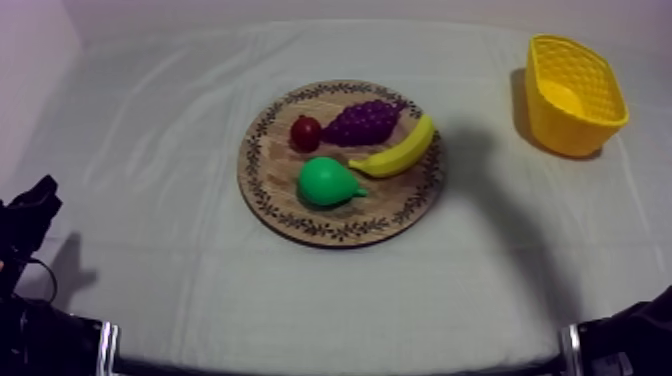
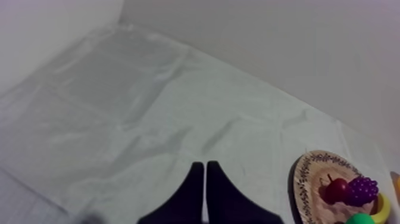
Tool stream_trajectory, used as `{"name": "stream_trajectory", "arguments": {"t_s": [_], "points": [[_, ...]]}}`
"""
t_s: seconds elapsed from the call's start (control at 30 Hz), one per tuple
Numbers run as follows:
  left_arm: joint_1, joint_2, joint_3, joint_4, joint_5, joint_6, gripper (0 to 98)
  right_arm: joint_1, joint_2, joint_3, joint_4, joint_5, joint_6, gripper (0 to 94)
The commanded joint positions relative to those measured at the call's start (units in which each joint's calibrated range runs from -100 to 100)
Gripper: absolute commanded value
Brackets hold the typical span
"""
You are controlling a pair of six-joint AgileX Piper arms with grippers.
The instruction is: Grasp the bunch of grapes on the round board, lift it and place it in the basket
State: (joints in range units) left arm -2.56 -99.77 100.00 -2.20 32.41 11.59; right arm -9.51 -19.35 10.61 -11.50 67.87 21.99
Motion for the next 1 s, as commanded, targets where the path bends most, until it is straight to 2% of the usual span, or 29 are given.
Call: {"name": "stream_trajectory", "arguments": {"t_s": [0.0,0.4,0.7,0.77,0.9,0.97], "points": [[0.0,0.0,0.0,-0.02,0.0,0.0,0.1,-0.9,4.3,-1.6,0.5,0.9,1.5,0.4],[0.0,0.0,0.0,-0.02,0.0,0.0,0.1,-5.1,14.2,-1.4,0.7,4.2,8.7,0.4],[0.0,0.0,0.0,-0.02,0.0,0.0,0.1,-8.6,22.5,-1.9,1.5,4.4,11.1,5.0],[0.0,0.0,0.0,-0.02,0.0,0.0,0.1,-9.0,24.3,-3.0,1.7,4.7,11.3,14.0],[0.0,0.0,0.0,-0.02,0.0,0.0,0.1,-9.4,27.5,-5.1,2.4,4.7,11.4,50.8],[0.0,0.0,0.0,-0.02,0.0,0.0,0.1,-10.1,29.0,-6.3,3.5,4.6,10.7,64.9]]}}
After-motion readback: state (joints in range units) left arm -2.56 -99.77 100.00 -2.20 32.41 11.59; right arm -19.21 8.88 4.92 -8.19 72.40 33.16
